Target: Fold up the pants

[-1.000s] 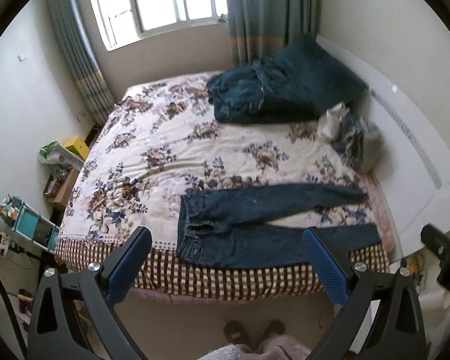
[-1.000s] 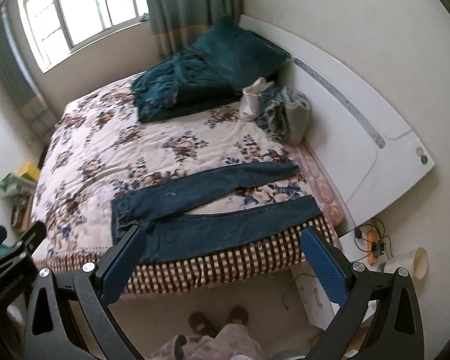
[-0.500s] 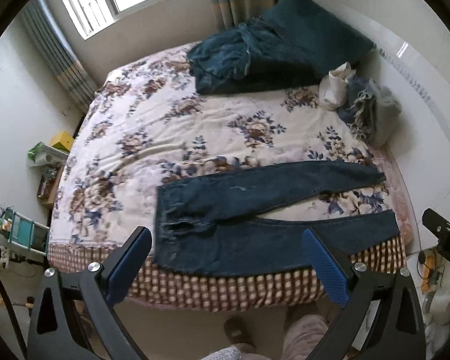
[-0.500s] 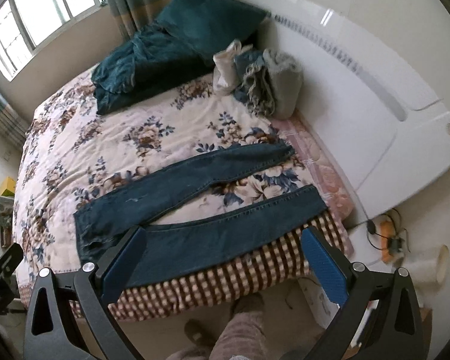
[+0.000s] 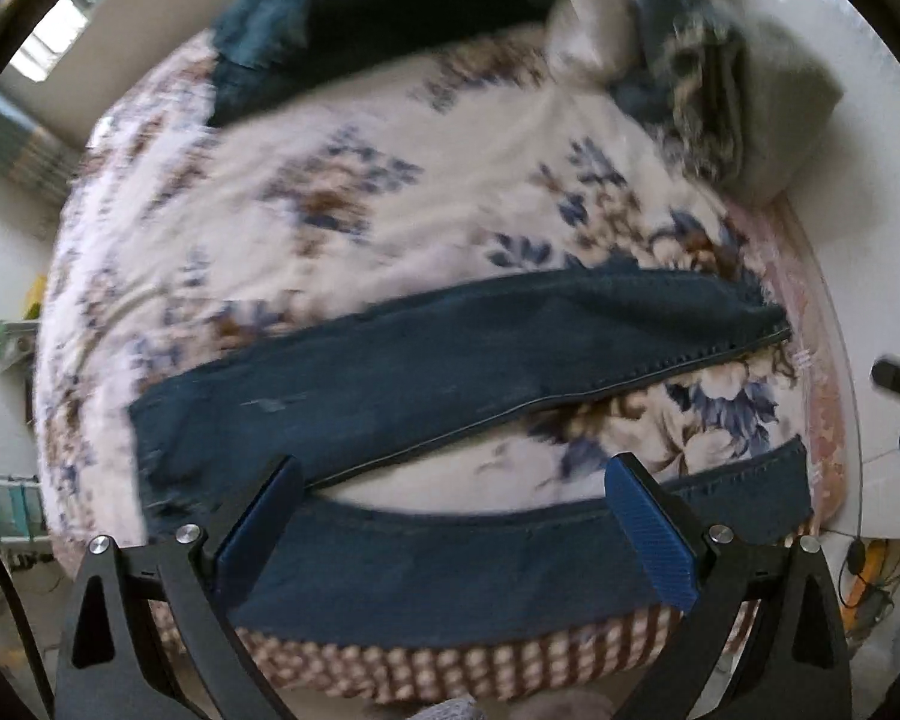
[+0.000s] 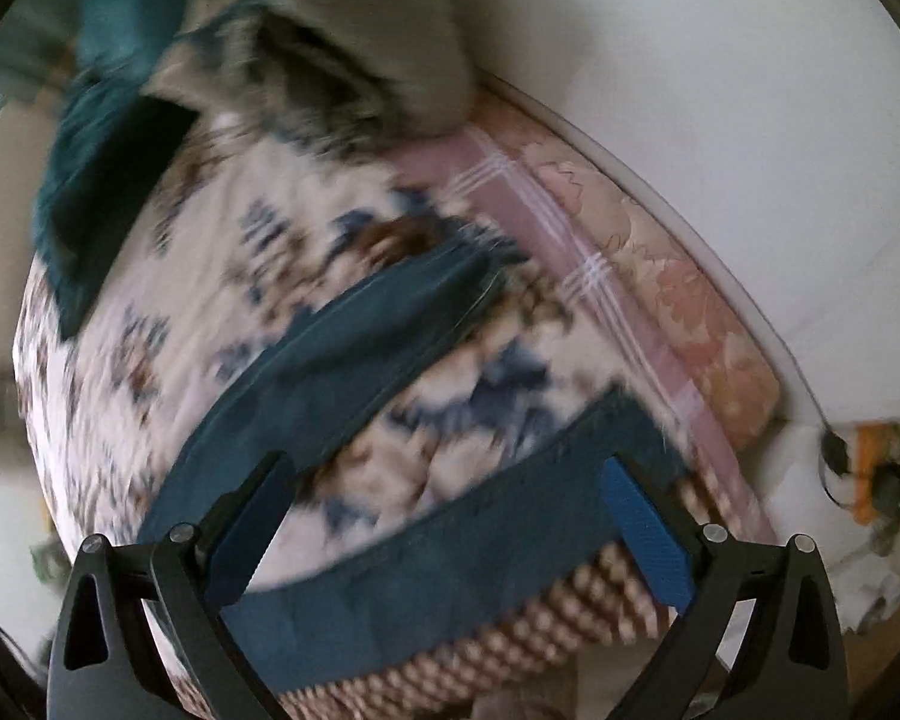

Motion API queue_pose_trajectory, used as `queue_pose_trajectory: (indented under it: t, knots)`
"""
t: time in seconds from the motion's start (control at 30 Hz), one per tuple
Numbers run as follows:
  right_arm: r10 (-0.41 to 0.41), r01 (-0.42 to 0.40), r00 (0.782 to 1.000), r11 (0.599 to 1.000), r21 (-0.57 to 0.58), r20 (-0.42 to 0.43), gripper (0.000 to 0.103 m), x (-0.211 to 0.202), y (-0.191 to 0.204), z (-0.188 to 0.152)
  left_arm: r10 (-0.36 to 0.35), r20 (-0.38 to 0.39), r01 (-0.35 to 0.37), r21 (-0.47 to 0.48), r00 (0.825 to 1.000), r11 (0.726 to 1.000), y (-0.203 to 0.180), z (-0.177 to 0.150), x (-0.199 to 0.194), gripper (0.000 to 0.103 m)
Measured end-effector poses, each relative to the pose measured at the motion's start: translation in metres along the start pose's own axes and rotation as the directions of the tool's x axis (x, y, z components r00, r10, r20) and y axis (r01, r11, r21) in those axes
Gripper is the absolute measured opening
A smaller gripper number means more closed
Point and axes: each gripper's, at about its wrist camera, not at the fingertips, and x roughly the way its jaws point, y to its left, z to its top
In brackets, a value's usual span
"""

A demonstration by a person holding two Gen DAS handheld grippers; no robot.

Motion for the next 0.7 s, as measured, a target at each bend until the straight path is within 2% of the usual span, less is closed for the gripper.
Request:
queue_pose_trajectory:
  t: [0.1, 0.23, 0.27, 0.33, 0.37, 0.4, 0.43, 0.47, 0.57, 0.6, 0.7]
  knots:
    - [-0.007, 0.009, 0.999, 0.998, 0.058, -0.040, 0.099, 0.059, -0.029, 0.057, -0.018, -0.039, 0.019, 0.028, 0.999, 0.999, -0.034, 0.021, 0.058, 0.103]
    - [-0.005, 0.011, 0.997, 0.997, 0.074, -0.078, 0.094, 0.118, -0.041, 0.099, -0.027, -0.056, 0.030, 0.051, 0.998, 0.998, -0.069, 0.044, 0.121, 0.103]
    - [-0.004, 0.011, 0.994, 0.998, 0.069, -0.107, 0.086, 0.135, -0.041, 0.107, -0.029, -0.060, 0.032, 0.058, 0.998, 0.998, -0.077, 0.048, 0.137, 0.103]
    - [-0.002, 0.015, 0.983, 0.997, 0.072, -0.185, 0.077, 0.172, -0.044, 0.118, -0.031, -0.073, 0.036, 0.071, 0.997, 0.997, -0.090, 0.056, 0.162, 0.103]
    - [0.005, 0.012, 0.968, 0.998, 0.068, -0.253, 0.061, 0.197, -0.044, 0.123, -0.033, -0.078, 0.039, 0.075, 0.996, 0.996, -0.095, 0.060, 0.171, 0.103]
    - [0.014, 0.002, 0.958, 0.998, 0.056, -0.285, 0.053, 0.210, -0.043, 0.122, -0.038, -0.082, 0.045, 0.082, 0.996, 0.996, -0.099, 0.062, 0.179, 0.103]
    - [0.006, 0.007, 0.952, 0.999, 0.040, -0.306, 0.035, 0.216, -0.042, 0.121, -0.038, -0.080, 0.045, 0.086, 0.996, 0.995, -0.102, 0.065, 0.184, 0.103]
    - [-0.005, 0.010, 0.951, 1.000, 0.013, -0.308, 0.008, 0.220, -0.038, 0.118, -0.039, -0.081, 0.047, 0.089, 0.996, 0.995, -0.103, 0.066, 0.187, 0.103]
    - [-0.042, 0.028, 0.982, 0.997, -0.079, -0.183, 0.001, 0.194, -0.024, 0.109, -0.048, -0.083, 0.055, 0.091, 0.995, 0.994, -0.106, 0.066, 0.191, 0.103]
    - [-0.027, 0.013, 0.991, 0.995, -0.104, -0.128, 0.001, 0.178, -0.018, 0.107, -0.052, -0.086, 0.060, 0.089, 0.995, 0.994, -0.106, 0.065, 0.191, 0.103]
    - [-0.023, 0.028, 0.999, 0.987, -0.159, 0.037, 0.001, 0.137, -0.008, 0.107, -0.063, -0.087, 0.070, 0.087, 0.994, 0.994, -0.104, 0.063, 0.188, 0.103]
